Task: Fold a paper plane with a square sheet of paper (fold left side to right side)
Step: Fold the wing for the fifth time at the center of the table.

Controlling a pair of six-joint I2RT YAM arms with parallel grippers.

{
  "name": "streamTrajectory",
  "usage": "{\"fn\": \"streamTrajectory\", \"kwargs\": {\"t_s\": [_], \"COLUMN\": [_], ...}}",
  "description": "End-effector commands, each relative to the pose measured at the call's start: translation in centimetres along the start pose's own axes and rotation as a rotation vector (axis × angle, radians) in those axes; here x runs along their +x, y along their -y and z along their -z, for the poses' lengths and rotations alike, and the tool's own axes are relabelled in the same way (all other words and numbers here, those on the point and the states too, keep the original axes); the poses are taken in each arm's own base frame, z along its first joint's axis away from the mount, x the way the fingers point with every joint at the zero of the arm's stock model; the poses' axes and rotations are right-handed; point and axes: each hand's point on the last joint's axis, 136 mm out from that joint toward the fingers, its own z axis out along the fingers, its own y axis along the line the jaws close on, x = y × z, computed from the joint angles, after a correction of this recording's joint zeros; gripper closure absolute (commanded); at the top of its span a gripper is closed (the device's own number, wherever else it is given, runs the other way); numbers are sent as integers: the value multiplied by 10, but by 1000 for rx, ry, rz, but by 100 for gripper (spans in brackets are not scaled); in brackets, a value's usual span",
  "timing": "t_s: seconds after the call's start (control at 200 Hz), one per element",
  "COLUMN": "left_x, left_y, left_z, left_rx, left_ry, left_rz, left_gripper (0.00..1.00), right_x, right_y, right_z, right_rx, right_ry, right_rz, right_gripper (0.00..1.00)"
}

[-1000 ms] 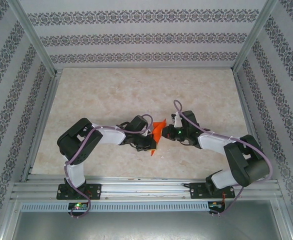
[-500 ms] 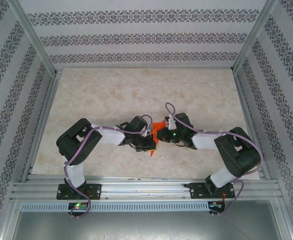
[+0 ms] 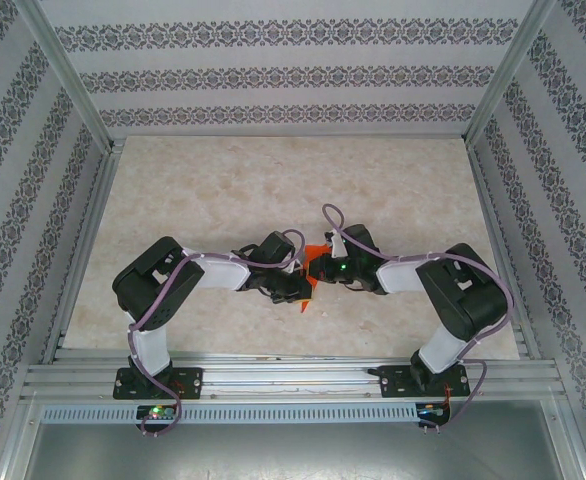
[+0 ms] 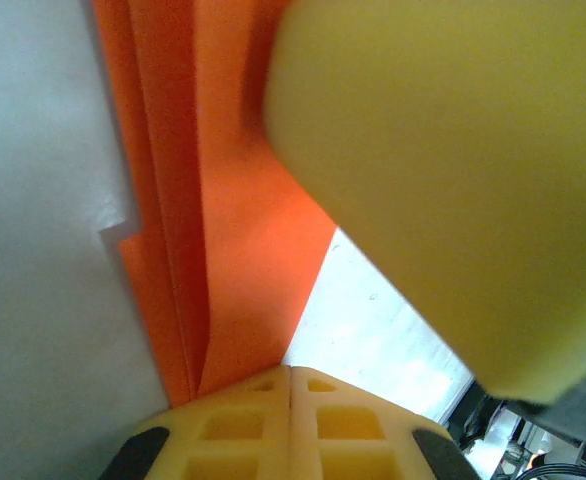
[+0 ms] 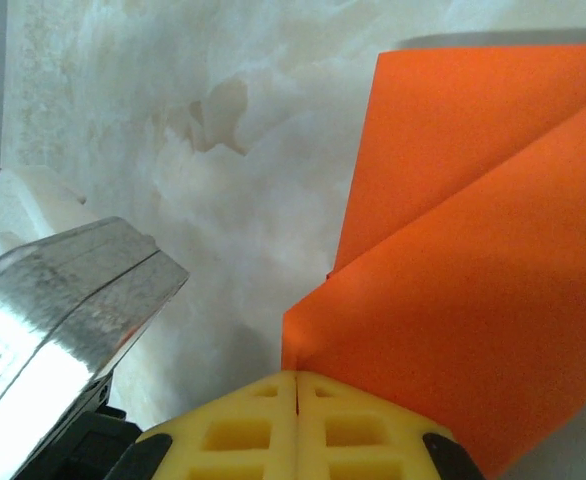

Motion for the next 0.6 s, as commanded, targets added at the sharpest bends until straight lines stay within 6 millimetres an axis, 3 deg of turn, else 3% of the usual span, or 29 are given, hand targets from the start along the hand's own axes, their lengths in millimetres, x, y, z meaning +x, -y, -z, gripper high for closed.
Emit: {"fn": "streamTrajectory", "kwargs": {"t_s": [0.0,0.37,0.595], "left_x": [22,24,25], "left_y": [-40,-42,-43], "left_z": [-5,-5,-5], "left_rx": [-141,-149,-151], "left_ry": [-47,-55,-59], "left_rz": [57,63,66], "left_gripper": [100,100,100], "right_x": [-8,-4,-13], "right_y": [1,31,39], "right_z": [-3,-2,2], "right_rx": [1,55,88], "right_ry": [15,6,15], "right_rz": [15,-92,-98], "right_gripper": [100,100,100]}}
